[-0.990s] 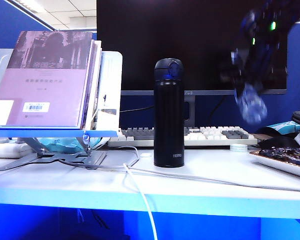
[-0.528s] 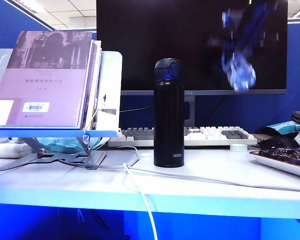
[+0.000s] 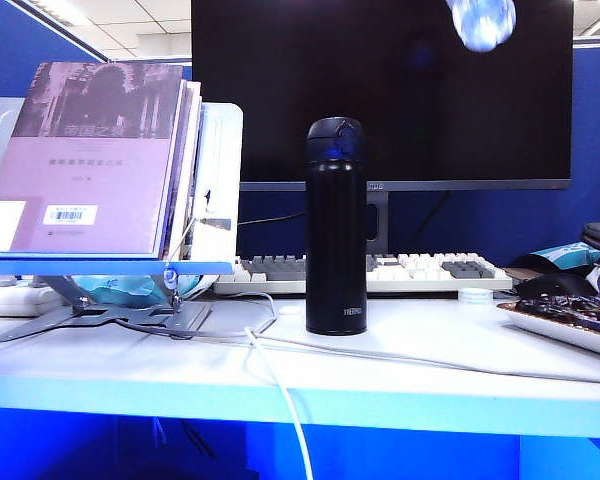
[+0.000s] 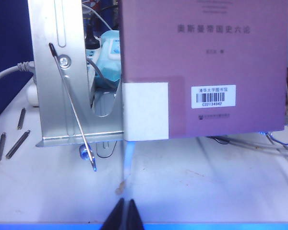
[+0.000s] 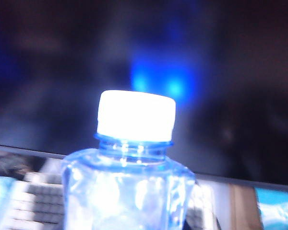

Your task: Pick up the mineral water bottle and place it vertically to the right of the black thermos cup.

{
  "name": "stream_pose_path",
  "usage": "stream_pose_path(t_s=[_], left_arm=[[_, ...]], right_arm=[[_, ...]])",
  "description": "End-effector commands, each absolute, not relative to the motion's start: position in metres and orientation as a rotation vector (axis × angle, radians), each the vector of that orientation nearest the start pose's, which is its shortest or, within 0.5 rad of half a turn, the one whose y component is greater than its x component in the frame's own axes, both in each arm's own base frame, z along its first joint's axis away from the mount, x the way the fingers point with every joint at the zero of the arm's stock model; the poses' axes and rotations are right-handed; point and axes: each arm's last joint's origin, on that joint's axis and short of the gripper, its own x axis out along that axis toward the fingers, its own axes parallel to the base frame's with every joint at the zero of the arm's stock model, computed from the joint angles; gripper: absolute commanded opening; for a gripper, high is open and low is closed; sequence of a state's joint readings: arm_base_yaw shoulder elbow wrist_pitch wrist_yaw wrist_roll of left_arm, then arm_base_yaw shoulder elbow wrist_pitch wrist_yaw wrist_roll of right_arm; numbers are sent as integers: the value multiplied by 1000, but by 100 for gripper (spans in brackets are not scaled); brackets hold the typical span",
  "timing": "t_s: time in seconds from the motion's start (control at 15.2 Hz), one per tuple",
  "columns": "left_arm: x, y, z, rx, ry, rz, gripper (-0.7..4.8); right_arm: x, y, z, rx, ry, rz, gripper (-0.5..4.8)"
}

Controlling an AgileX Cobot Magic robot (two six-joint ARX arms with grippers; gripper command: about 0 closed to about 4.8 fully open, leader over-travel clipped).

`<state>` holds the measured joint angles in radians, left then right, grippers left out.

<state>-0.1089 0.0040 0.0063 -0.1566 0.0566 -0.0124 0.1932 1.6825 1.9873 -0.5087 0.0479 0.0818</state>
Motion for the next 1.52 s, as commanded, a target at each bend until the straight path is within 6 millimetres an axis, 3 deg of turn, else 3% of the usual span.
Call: stream_pose_path(t_s=[0.07, 0.2, 0.4, 0.59, 0.73, 0.92, 0.99, 1.12, 1.25, 1.45, 1.52], left_arm=[[95, -12, 149, -5, 166, -171, -4], [95, -12, 149, -5, 166, -172, -4], [95, -12, 149, -5, 166, -172, -4], [95, -12, 149, -5, 166, -171, -4], [95, -12, 149, -5, 166, -171, -4], [95, -12, 149, -5, 166, -171, -4], [95, -12, 149, -5, 166, -172, -4], [95, -12, 149, -5, 166, -172, -4], [95, -12, 149, -5, 166, -172, -4], [95, -12, 149, -5, 166, -172, -4], [95, -12, 149, -5, 166, -172, -4]], right_arm=[[319, 77, 516, 76, 19, 189, 125], [301, 87, 531, 90, -66, 239, 125], [298, 105, 539, 50, -215, 289, 125], [286, 108, 554, 70, -353, 292, 125], [257, 96, 572, 84, -401, 271, 125], [190, 69, 593, 62, -413, 233, 125], [178, 64, 595, 58, -408, 218, 125], [154, 53, 594, 56, -403, 163, 125], [148, 50, 582, 54, -379, 133, 125], [162, 54, 554, 41, -306, 125, 125], [173, 59, 536, 37, -264, 128, 125]])
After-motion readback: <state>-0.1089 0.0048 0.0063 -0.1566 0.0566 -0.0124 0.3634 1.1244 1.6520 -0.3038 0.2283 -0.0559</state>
